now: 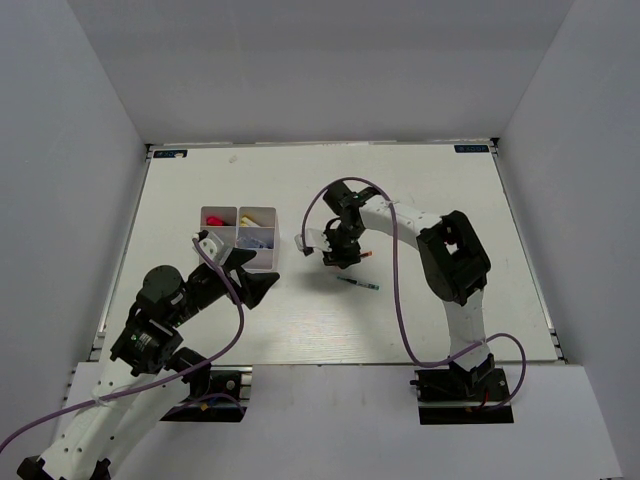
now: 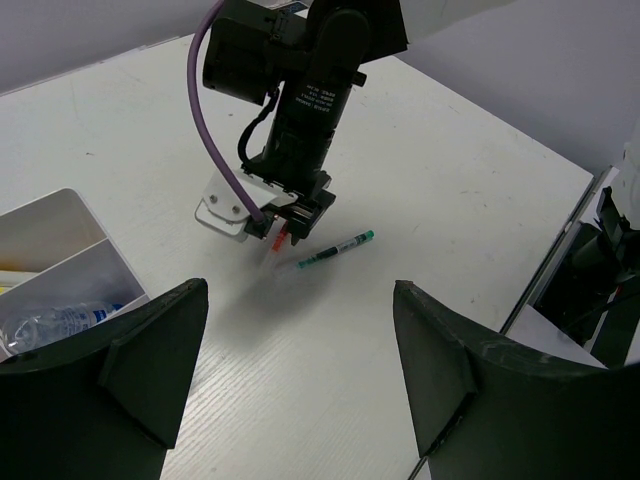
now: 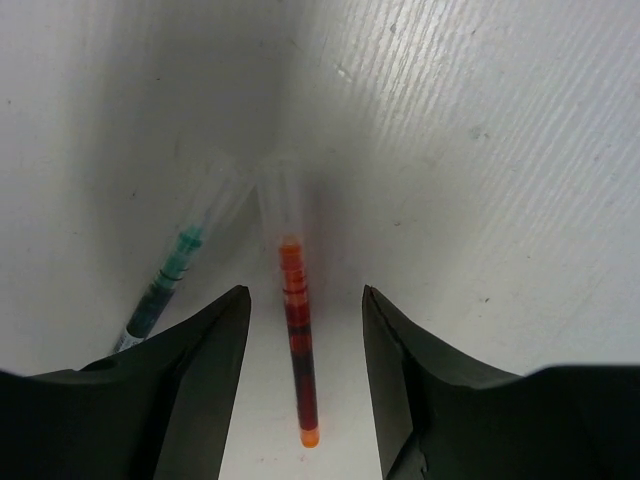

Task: Sort the stationery into containers
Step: Pick up the pen from the center of the board.

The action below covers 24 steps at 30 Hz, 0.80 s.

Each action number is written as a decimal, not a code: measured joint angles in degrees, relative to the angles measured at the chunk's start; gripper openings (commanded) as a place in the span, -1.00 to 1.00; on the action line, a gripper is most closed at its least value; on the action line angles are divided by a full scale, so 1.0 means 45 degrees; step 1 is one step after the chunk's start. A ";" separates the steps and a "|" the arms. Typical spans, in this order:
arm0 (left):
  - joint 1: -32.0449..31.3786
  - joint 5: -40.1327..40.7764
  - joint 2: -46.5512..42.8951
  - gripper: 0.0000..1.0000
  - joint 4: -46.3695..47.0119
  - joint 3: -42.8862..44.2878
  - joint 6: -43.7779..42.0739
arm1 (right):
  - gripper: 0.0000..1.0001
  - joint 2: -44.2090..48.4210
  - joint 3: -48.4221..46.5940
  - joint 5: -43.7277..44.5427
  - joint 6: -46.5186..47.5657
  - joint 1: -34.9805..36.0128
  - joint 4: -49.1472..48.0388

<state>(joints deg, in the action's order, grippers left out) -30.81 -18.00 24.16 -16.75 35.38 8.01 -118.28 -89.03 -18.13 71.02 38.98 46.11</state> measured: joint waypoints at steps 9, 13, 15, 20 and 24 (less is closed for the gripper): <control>0.0000 0.0000 0.0000 0.69 0.0000 0.0000 0.0000 | -0.06 -0.0393 -0.0121 0.0034 0.0015 0.0010 0.0277; 0.0000 0.0024 0.0000 0.69 0.0000 0.0000 0.0000 | -0.17 -0.0495 -0.0311 0.0097 -0.0024 0.0010 0.0316; 0.0000 0.0053 0.0000 0.69 0.0000 0.0005 0.0000 | -0.35 -0.0549 -0.0364 0.0102 -0.0049 0.0010 0.0325; 0.0000 0.0087 -0.0005 0.69 0.0000 0.0005 0.0000 | -0.90 -0.0573 -0.0427 0.0228 -0.0117 0.0083 0.0340; 0.0000 0.0102 -0.0107 0.69 0.0000 0.0005 0.0000 | -1.00 -0.0617 -0.0568 0.0335 -0.0238 0.0170 0.0491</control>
<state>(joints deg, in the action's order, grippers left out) -30.81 -17.54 23.68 -16.75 35.40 8.01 -121.05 -91.59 -16.62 69.95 39.75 48.31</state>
